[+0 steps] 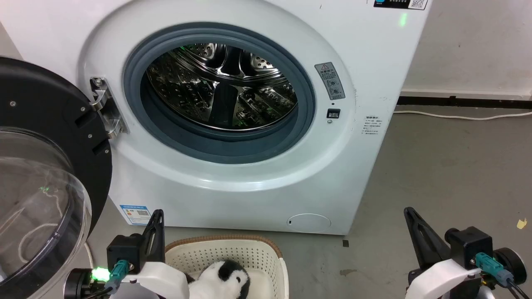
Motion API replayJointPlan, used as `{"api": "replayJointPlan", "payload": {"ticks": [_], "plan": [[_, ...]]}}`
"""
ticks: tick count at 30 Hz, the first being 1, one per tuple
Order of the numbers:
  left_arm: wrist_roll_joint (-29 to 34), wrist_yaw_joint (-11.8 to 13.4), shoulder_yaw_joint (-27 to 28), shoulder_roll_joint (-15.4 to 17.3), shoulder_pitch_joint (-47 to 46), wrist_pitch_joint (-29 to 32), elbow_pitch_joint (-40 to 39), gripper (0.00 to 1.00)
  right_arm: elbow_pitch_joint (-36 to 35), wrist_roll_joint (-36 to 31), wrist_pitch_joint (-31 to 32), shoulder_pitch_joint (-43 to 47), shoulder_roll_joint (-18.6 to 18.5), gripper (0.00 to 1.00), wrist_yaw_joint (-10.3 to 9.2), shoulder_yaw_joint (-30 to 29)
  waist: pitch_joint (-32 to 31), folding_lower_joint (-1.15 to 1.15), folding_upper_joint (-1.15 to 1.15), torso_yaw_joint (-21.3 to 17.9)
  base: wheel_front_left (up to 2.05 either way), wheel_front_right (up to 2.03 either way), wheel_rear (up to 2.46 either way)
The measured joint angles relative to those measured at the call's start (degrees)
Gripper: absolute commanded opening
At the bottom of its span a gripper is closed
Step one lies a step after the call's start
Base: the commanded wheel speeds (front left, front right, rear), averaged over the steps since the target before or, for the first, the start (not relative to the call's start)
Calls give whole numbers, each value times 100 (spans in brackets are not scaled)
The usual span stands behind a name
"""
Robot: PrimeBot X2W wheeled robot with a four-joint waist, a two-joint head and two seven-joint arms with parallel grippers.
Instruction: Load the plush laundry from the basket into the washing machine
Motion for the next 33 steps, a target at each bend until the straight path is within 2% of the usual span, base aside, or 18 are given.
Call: {"api": "replayJointPlan", "payload": {"ticks": [21, 22, 33], "plan": [[0, 0, 0, 0, 0, 0, 0, 0, 0, 0, 0, 0, 0, 0, 0, 0, 0, 0, 0, 0, 0, 0, 0], [0, 0, -3, 0, 1, 0, 1, 100, 0, 1, 0, 1, 0, 100, 0, -2, 0, 0, 0, 0, 0, 0, 0], [-12, 18, -86, 0, 4, -62, 4, 100, 3, 66, -62, 4, 0, 100, 0, -8, -9, 0, 0, -17, 0, 0, 0]]}}
